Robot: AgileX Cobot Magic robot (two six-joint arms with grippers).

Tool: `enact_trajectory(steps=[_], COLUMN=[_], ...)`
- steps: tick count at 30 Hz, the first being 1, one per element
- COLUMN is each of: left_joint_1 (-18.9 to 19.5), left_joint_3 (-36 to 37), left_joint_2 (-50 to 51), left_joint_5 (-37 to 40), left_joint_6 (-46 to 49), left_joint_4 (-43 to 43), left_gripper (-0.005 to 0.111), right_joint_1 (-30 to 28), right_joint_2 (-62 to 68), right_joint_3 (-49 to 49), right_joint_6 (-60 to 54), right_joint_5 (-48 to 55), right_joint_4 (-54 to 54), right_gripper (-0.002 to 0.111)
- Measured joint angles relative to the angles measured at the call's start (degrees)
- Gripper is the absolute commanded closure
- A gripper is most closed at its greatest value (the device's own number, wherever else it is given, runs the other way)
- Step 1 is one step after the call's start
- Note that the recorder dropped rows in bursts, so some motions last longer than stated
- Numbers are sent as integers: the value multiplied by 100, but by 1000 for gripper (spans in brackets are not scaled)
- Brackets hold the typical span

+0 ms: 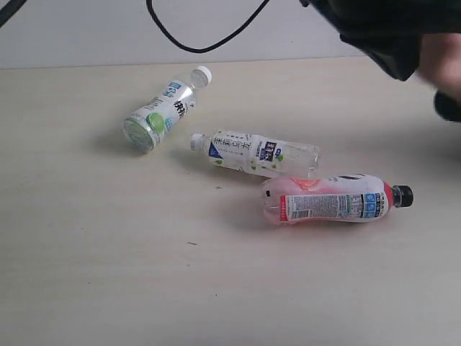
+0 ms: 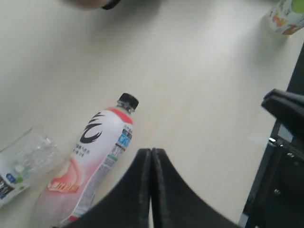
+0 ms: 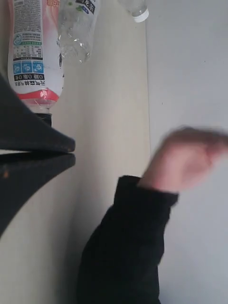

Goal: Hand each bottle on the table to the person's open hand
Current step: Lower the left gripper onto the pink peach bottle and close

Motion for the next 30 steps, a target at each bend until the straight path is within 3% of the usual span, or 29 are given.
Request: enact_trajectory(steps=[11, 16, 22, 25, 26, 28, 30], left_joint_1=[0, 0, 0, 0, 0, 0, 0], left_joint_3=[1423, 2224, 2443, 2443, 2443, 2443, 2443], left_joint_2=[-773, -1041, -291, -1, 50, 257, 324], left_joint_5=[13, 2, -8, -150, -224, -586, -788], left_joint_6=[322, 1031, 2379, 2632, 2703, 3106, 3352], left_joint_4=[505, 552, 579, 592, 601, 616, 616], left_gripper=[107, 107, 106, 90, 67, 34, 12], right_joint_1=[0, 0, 0, 0, 0, 0, 0], right_joint_2=[0, 0, 0, 0, 0, 0, 0], right_joint_3=[0, 0, 0, 0, 0, 0, 0], right_joint_6=[0, 0, 0, 0, 0, 0, 0], right_joint_5=[0, 0, 0, 0, 0, 0, 0], right_joint_4=[0, 0, 0, 0, 0, 0, 0], right_gripper=[108, 108, 108, 108, 108, 108, 108])
